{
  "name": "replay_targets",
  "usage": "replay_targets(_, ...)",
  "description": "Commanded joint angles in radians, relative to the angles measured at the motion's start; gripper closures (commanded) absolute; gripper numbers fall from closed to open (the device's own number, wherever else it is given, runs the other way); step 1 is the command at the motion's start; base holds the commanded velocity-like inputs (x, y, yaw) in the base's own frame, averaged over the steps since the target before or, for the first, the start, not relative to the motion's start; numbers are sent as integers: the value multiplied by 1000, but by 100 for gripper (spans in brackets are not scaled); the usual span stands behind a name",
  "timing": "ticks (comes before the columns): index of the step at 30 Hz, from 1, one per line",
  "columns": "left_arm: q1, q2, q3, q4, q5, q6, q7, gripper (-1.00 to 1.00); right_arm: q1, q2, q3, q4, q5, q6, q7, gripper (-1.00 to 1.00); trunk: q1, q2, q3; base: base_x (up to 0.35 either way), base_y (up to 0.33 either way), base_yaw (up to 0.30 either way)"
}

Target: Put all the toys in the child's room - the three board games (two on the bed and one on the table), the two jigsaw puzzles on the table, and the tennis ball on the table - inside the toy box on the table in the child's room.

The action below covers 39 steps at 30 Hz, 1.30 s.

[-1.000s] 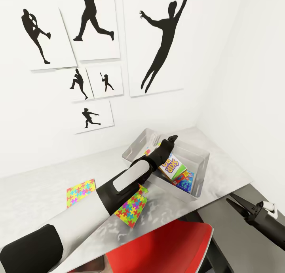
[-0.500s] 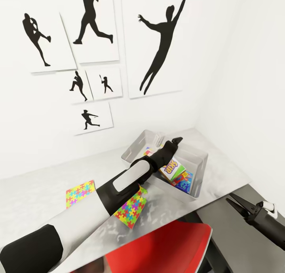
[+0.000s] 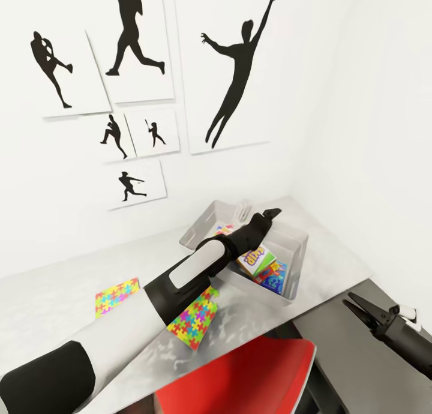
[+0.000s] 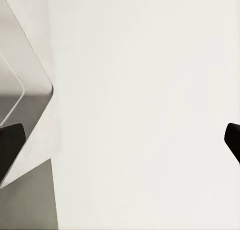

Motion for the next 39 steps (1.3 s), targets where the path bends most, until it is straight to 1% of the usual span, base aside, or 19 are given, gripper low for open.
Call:
replay_targets(1,0,0,1,-2,4,11,4,-100,-1,0,-1,0,1,4,3,-100,1,-2,0,0,0,-76)
replay_targets(5,1,2,5,-3,4,30,3,-100,-1,0,-1,1,3,4,2,-100,1,-2,6,0,0,-77)
replay_targets(11,6,27,9,-43,4,39,3,-100,-1,1,0,3,5,3,-1,-100,1,-2,15,0,0,-76)
replay_targets(16,8,64,9,-128,4,48,3,-100,-1,1,0,3,7,3,-3,-100,1,-2,21,0,0,-68)
replay_targets(20,9,107,16,-179,3,131,6,-100,-1,0,0,4,7,3,-3,-100,1,-2,26,0,0,-25)
replay_targets(23,9,172,56,-202,4,268,7,-100,-1,0,-1,5,7,2,-4,-100,1,-2,28,0,0,-7)
replay_targets(25,9,206,83,-213,5,331,7,-100,-1,0,0,6,7,2,-4,-100,1,-2,30,0,0,-3)
replay_targets(26,9,240,108,-226,6,395,7,-100,-1,0,0,10,7,2,-4,-100,1,-2,31,0,0,-2)
replay_targets(28,10,274,129,-240,6,456,6,-100,-1,1,0,14,8,0,-5,-100,1,-2,32,0,0,-1)
replay_targets(29,16,308,145,-255,6,512,4,-100,-1,1,1,17,9,-4,-5,-100,1,-2,32,0,0,0)
replay_targets(30,21,326,151,-263,6,537,3,-100,-1,1,1,19,9,-7,-5,-100,1,-2,33,0,0,0)
replay_targets(31,32,366,161,-279,7,580,0,-100,-1,1,1,21,9,-13,-5,-100,1,-2,34,0,0,0)
replay_targets(32,38,386,166,-286,7,598,-1,-100,-1,1,1,22,9,-16,-6,-100,1,-2,34,0,0,0)
replay_targets(33,48,425,178,-297,8,625,-3,-100,-1,0,2,24,9,-21,-7,-100,1,-2,34,0,0,0)
replay_targets(34,53,443,185,-302,9,636,-4,-100,-1,0,2,25,9,-24,-7,-100,1,-2,35,0,0,0)
replay_targets(35,65,478,195,-308,12,655,-5,-100,-1,0,2,30,9,-27,-8,-100,1,-2,35,0,0,0)
replay_targets(36,81,514,203,-315,21,677,-10,-100,-1,0,2,37,9,-30,-9,-100,1,-2,36,0,0,0)
replay_targets(38,102,551,209,-321,36,703,-26,-100,-1,0,2,43,10,-35,-9,-100,1,-2,37,0,0,0)
replay_targets(39,126,587,216,-326,56,731,-56,-100,-1,0,2,48,11,-39,-9,-100,1,-2,37,0,0,0)
